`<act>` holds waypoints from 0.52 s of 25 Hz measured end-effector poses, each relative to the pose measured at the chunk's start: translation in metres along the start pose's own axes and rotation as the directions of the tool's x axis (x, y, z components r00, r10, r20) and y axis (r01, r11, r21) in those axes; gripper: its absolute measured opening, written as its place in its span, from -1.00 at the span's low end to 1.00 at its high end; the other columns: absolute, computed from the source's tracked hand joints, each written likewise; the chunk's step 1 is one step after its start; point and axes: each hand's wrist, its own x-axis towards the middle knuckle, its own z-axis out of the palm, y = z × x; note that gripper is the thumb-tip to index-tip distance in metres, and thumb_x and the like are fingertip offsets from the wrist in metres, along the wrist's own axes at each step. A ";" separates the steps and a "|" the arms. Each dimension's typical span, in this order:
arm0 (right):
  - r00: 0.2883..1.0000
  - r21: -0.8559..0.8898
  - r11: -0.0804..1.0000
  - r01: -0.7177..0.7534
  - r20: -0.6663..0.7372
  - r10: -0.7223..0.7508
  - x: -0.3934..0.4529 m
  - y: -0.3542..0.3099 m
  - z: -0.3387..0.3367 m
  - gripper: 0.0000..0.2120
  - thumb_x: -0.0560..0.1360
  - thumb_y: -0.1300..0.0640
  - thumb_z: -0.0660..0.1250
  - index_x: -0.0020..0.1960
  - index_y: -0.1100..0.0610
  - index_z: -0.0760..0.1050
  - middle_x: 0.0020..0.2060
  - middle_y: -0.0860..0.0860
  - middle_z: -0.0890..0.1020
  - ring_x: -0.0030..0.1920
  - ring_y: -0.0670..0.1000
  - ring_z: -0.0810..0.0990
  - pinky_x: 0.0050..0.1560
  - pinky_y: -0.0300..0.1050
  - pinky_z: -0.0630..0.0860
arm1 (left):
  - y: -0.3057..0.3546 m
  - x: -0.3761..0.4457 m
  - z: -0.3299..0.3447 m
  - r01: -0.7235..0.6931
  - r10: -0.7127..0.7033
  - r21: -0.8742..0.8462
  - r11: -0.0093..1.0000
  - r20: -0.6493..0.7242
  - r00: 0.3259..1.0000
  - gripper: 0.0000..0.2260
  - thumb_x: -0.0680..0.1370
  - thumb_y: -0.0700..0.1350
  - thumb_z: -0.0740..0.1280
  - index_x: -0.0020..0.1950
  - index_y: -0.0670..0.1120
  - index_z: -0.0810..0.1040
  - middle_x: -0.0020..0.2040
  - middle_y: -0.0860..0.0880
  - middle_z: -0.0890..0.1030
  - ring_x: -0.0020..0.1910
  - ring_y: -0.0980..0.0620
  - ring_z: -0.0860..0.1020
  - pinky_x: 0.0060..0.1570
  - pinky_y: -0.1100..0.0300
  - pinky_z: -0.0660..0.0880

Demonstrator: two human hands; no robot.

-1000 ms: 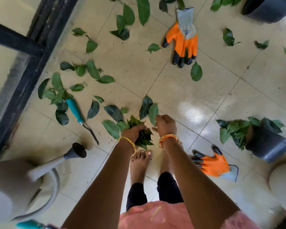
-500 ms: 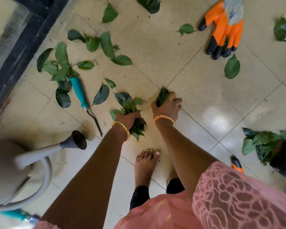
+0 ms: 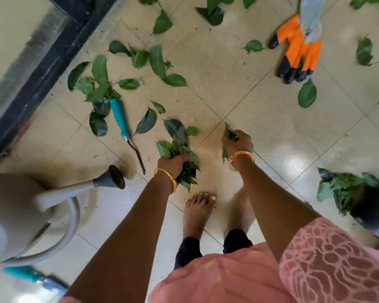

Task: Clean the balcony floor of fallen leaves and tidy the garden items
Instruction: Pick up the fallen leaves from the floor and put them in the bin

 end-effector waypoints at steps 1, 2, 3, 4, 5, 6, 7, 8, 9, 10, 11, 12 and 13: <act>0.996 0.057 0.997 -0.054 0.069 0.050 -0.011 -0.004 -0.010 -0.83 0.47 0.15 0.33 0.01 0.22 0.56 -0.25 0.06 0.53 -0.18 0.05 0.48 -0.27 -0.18 0.38 | -0.022 0.015 0.008 0.021 -0.021 0.022 1.000 -0.003 1.000 -0.80 0.50 -0.08 0.25 0.12 0.02 0.51 -0.01 -0.03 0.65 -0.05 -0.08 0.63 -0.23 0.07 0.56; 0.989 0.110 0.989 -0.095 0.124 0.081 -0.024 -0.009 -0.019 -0.83 0.47 0.15 0.33 -0.04 0.25 0.55 -0.29 0.08 0.51 -0.21 0.04 0.44 -0.33 -0.18 0.36 | -0.049 0.042 0.021 0.044 -0.044 -0.011 0.999 -0.022 0.999 -0.79 0.50 -0.08 0.26 0.13 0.02 0.50 0.00 -0.03 0.65 -0.03 -0.06 0.63 -0.22 0.08 0.57; 0.980 0.159 0.978 -0.133 0.165 0.107 -0.040 -0.014 -0.026 -0.80 0.46 0.16 0.32 -0.06 0.31 0.54 -0.28 0.14 0.53 -0.22 0.03 0.43 -0.33 -0.14 0.39 | -0.049 0.059 0.016 0.155 -0.152 -0.148 0.977 0.034 0.988 -0.76 0.50 -0.03 0.29 0.16 0.07 0.49 0.04 -0.02 0.65 0.00 0.01 0.63 -0.20 0.12 0.58; 0.971 0.217 0.961 -0.172 0.204 0.128 -0.061 -0.022 -0.035 -0.79 0.44 0.18 0.32 -0.07 0.34 0.52 -0.22 0.23 0.57 -0.21 0.05 0.45 -0.27 -0.05 0.48 | -0.017 0.064 -0.001 0.321 -0.320 -0.306 0.896 0.055 0.946 -0.72 0.48 0.07 0.34 0.19 0.15 0.48 0.06 0.00 0.65 0.02 0.11 0.63 -0.19 0.22 0.58; 0.963 0.270 0.941 -0.203 0.232 0.141 -0.086 -0.032 -0.041 -0.81 0.43 0.20 0.31 -0.09 0.34 0.51 -0.16 0.30 0.59 -0.20 0.08 0.48 -0.16 0.07 0.56 | 0.038 0.054 -0.033 0.523 -0.527 -0.511 0.682 0.152 0.836 -0.67 0.42 0.15 0.42 0.16 0.17 0.51 0.03 0.01 0.65 -0.01 0.17 0.63 -0.21 0.31 0.55; 0.960 0.308 0.928 -0.210 0.243 0.137 -0.114 -0.042 -0.047 -0.87 0.43 0.23 0.29 -0.11 0.31 0.52 -0.13 0.32 0.60 -0.18 0.10 0.51 -0.06 0.10 0.58 | 0.109 0.016 -0.059 0.534 -0.564 -0.557 0.636 0.137 0.814 -0.71 0.39 0.11 0.48 0.05 0.09 0.55 -0.09 0.00 0.66 -0.11 0.11 0.64 -0.26 0.31 0.54; 0.964 0.339 0.918 -0.206 0.231 0.131 -0.144 -0.055 -0.053 -0.92 0.44 0.27 0.27 -0.13 0.25 0.52 -0.14 0.27 0.61 -0.15 0.13 0.55 -0.01 0.07 0.58 | 0.171 -0.034 -0.089 0.464 -0.572 -0.659 0.592 0.061 0.818 -0.81 0.41 -0.04 0.50 -0.07 -0.02 0.54 -0.23 -0.02 0.62 -0.22 0.02 0.61 -0.27 0.25 0.53; 0.967 0.373 0.905 -0.204 0.220 0.128 -0.175 -0.066 -0.059 -0.90 0.45 0.31 0.24 -0.12 0.20 0.53 -0.15 0.22 0.61 -0.11 0.17 0.58 0.01 0.06 0.58 | 0.213 -0.069 -0.116 0.399 -0.538 -0.698 0.595 0.024 0.843 -0.87 0.44 -0.18 0.46 -0.12 -0.12 0.53 -0.28 -0.05 0.57 -0.26 -0.04 0.58 -0.25 0.19 0.53; 0.965 0.402 0.888 -0.225 0.217 0.147 -0.207 -0.078 -0.065 -0.85 0.45 0.34 0.22 -0.12 0.18 0.54 -0.15 0.21 0.62 -0.06 0.22 0.60 0.04 0.09 0.59 | 0.252 -0.101 -0.141 0.432 -0.573 -0.696 0.573 0.036 0.819 -0.90 0.46 -0.24 0.42 -0.08 -0.19 0.54 -0.26 -0.08 0.57 -0.22 -0.09 0.57 -0.18 0.13 0.54; 0.957 0.452 0.852 -0.264 0.229 0.176 -0.237 -0.087 -0.069 -0.81 0.45 0.36 0.19 -0.10 0.19 0.56 -0.12 0.23 0.63 -0.03 0.26 0.60 0.05 0.14 0.58 | 0.286 -0.144 -0.160 0.409 -0.573 -0.712 0.571 0.011 0.819 -0.85 0.46 -0.25 0.41 0.00 -0.23 0.56 -0.19 -0.12 0.59 -0.14 -0.10 0.58 -0.10 0.11 0.55; 0.939 0.522 0.786 -0.330 0.269 0.216 -0.262 -0.096 -0.073 -0.79 0.43 0.33 0.19 -0.05 0.22 0.57 -0.08 0.25 0.64 0.00 0.29 0.60 0.07 0.18 0.57 | 0.293 -0.166 -0.171 0.354 -0.557 -0.740 0.572 -0.034 0.830 -0.80 0.46 -0.25 0.41 0.07 -0.24 0.57 -0.11 -0.13 0.60 -0.09 -0.10 0.58 -0.04 0.11 0.54; 0.904 0.578 0.702 -0.416 0.345 0.251 -0.287 -0.107 -0.080 -0.74 0.40 0.24 0.22 0.03 0.24 0.58 -0.02 0.26 0.64 0.03 0.29 0.60 0.11 0.21 0.55 | 0.300 -0.184 -0.183 0.356 -0.585 -0.762 0.541 -0.036 0.810 -0.76 0.47 -0.24 0.41 0.12 -0.24 0.57 -0.04 -0.15 0.61 -0.07 -0.09 0.57 -0.02 0.12 0.53; 0.870 0.605 0.633 -0.483 0.416 0.266 -0.305 -0.116 -0.085 -0.62 0.34 0.09 0.28 0.10 0.22 0.58 0.02 0.26 0.64 0.05 0.28 0.60 0.14 0.21 0.53 | 0.308 -0.202 -0.195 0.368 -0.597 -0.757 0.541 -0.037 0.802 -0.73 0.47 -0.22 0.41 0.16 -0.23 0.56 0.02 -0.17 0.61 -0.06 -0.09 0.56 -0.01 0.13 0.51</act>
